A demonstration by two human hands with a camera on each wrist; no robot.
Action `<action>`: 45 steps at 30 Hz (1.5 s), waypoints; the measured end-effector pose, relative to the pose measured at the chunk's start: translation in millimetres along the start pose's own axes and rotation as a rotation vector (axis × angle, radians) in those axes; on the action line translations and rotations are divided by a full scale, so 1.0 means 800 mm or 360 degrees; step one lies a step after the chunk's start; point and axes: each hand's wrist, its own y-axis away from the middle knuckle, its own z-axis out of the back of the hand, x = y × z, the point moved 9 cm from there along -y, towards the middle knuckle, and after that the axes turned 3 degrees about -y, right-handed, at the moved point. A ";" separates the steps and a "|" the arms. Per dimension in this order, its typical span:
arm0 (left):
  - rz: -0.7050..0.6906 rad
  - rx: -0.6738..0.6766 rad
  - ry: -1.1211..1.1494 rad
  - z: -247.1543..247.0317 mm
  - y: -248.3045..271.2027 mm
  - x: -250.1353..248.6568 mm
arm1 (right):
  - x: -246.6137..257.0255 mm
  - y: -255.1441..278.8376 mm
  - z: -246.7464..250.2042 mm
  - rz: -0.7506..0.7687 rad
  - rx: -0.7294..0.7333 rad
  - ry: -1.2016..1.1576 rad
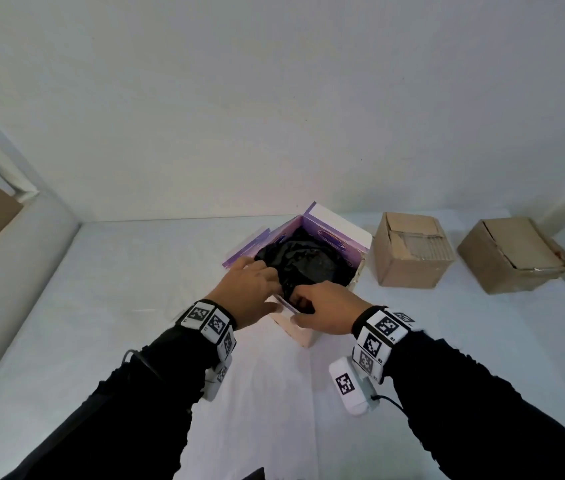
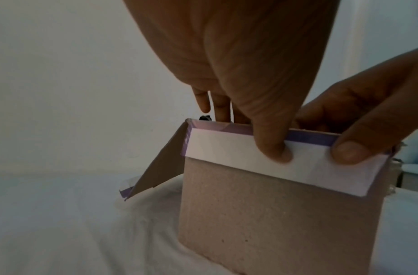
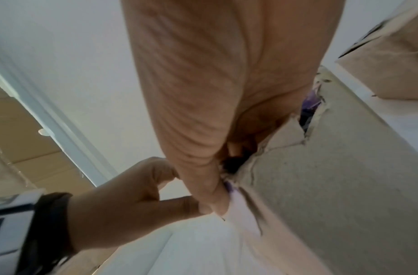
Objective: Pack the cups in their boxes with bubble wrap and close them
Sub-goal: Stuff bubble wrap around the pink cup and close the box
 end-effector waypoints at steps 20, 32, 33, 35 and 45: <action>0.0069 0.0360 -0.0418 -0.016 -0.009 0.016 | 0.020 0.009 -0.022 -0.0131 0.0105 -0.0222; 0.0808 -0.0031 0.0927 -0.022 0.027 0.046 | 0.001 -0.014 -0.038 -0.0391 0.0335 -0.0359; 0.0814 -0.0042 0.0997 -0.026 0.026 0.043 | 0.004 -0.012 -0.038 -0.0389 0.0405 -0.0381; 0.0799 -0.0063 0.1052 -0.025 0.022 0.048 | 0.018 -0.010 -0.024 -0.0247 0.0539 -0.0372; 0.0622 0.0348 0.0196 0.007 -0.008 0.054 | 0.028 -0.092 0.075 0.0050 -0.0058 0.0170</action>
